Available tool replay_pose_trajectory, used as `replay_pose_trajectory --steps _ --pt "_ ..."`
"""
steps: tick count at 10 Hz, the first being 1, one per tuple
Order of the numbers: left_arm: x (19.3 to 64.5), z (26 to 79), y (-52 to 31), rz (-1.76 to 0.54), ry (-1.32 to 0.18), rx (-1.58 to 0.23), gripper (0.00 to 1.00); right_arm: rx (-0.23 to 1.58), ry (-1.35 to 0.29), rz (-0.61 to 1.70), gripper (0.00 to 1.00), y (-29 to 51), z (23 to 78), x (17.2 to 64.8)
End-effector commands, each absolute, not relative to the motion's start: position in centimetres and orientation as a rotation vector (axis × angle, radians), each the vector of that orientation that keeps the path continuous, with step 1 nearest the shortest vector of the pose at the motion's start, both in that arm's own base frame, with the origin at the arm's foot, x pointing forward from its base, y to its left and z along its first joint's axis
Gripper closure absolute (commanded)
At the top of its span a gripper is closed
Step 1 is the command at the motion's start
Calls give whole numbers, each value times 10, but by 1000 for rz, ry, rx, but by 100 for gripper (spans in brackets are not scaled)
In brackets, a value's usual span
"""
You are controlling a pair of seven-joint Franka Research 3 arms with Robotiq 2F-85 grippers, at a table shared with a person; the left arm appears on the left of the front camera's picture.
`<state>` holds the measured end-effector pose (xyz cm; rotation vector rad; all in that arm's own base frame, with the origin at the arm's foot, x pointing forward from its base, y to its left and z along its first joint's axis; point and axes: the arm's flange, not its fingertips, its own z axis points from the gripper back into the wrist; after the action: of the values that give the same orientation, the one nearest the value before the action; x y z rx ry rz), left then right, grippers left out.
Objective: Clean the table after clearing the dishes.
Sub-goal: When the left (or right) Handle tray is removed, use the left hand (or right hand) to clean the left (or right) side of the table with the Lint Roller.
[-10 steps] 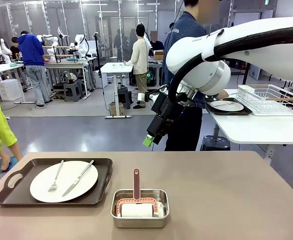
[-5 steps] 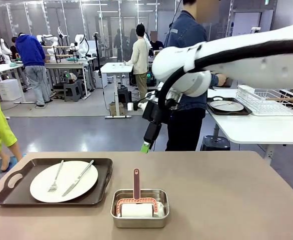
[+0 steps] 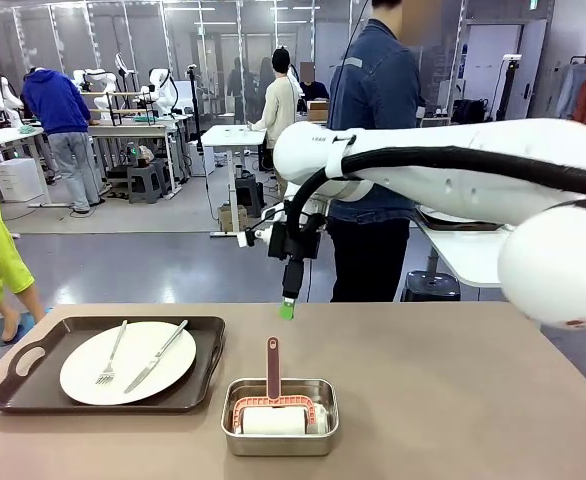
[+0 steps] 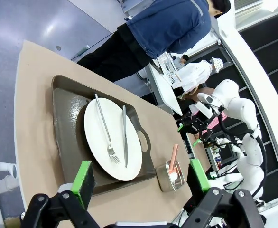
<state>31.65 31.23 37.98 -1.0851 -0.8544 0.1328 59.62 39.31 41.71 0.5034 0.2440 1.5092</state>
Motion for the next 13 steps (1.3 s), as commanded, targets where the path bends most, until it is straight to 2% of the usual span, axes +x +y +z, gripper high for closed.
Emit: replay_pose_trajectory --steps 1,6,9,13 --pt "314 380 315 117 -869 -1090 0 500 310 1565 0 417 418 623" --pt "314 380 315 117 -869 -1090 0 515 421 1595 0 453 383 626" --pt "314 380 315 117 -869 -1090 0 501 533 1601 0 462 382 628" --pt "314 380 315 117 -869 -1090 0 509 576 1570 0 470 367 621"
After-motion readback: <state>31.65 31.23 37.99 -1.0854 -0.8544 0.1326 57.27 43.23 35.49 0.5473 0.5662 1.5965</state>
